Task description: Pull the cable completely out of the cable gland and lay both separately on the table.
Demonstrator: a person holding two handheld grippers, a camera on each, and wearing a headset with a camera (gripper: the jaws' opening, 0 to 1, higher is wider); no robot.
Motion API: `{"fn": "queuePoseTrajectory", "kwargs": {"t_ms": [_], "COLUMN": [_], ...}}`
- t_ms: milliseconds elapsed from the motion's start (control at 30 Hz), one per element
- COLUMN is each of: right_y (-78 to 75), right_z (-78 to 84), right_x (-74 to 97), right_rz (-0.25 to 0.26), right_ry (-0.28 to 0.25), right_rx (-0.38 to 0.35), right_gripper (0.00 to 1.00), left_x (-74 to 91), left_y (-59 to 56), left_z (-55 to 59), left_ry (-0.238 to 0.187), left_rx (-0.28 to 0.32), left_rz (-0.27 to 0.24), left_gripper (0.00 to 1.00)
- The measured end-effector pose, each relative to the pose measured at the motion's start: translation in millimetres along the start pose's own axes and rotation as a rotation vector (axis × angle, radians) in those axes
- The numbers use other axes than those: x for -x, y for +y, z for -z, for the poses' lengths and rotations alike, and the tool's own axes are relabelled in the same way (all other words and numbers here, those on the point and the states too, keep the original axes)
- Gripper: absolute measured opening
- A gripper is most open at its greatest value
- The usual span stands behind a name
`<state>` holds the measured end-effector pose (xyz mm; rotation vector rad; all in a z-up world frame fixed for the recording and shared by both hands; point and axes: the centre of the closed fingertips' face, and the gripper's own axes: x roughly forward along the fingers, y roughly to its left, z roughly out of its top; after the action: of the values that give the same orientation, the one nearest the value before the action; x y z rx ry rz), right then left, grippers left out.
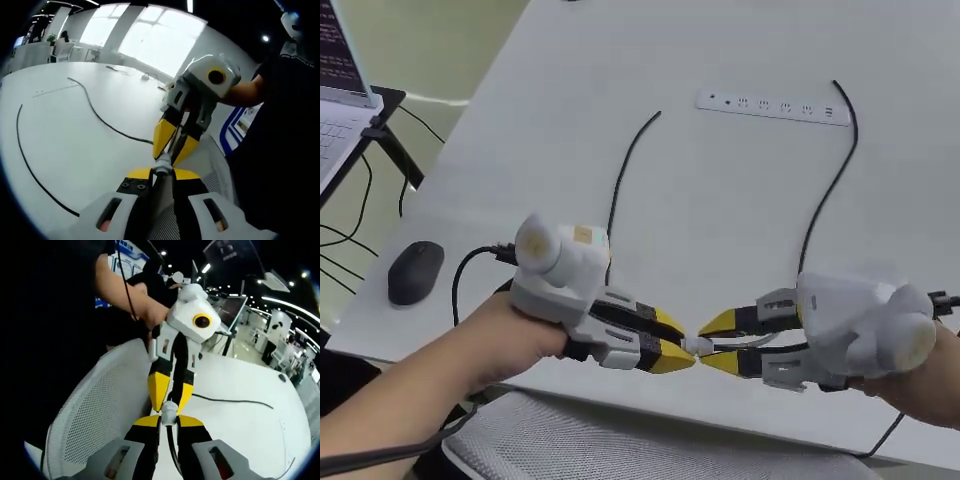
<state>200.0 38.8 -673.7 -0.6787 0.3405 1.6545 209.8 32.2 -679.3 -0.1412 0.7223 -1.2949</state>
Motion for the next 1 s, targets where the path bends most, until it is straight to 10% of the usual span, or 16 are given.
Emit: {"fn": "queuePoseTrajectory", "kwargs": {"t_ms": [667, 1000], "right_y": [2.7, 0.0], "right_z": [-5.0, -6.6], "right_x": [-0.1, 1.3], "right_rz": [0.161, 0.158], "right_ry": [0.1, 0.087], "right_rx": [0.25, 0.144], "right_gripper": [0.07, 0.08], "left_x": [3.7, 4.7], "left_y": [-5.1, -7.4], "left_z": [-2.9, -3.2], "left_ry": [-0.035, -0.024], "left_rx": [0.048, 0.015], "left_rz": [0.005, -0.005], "left_gripper": [0.15, 0.15]}}
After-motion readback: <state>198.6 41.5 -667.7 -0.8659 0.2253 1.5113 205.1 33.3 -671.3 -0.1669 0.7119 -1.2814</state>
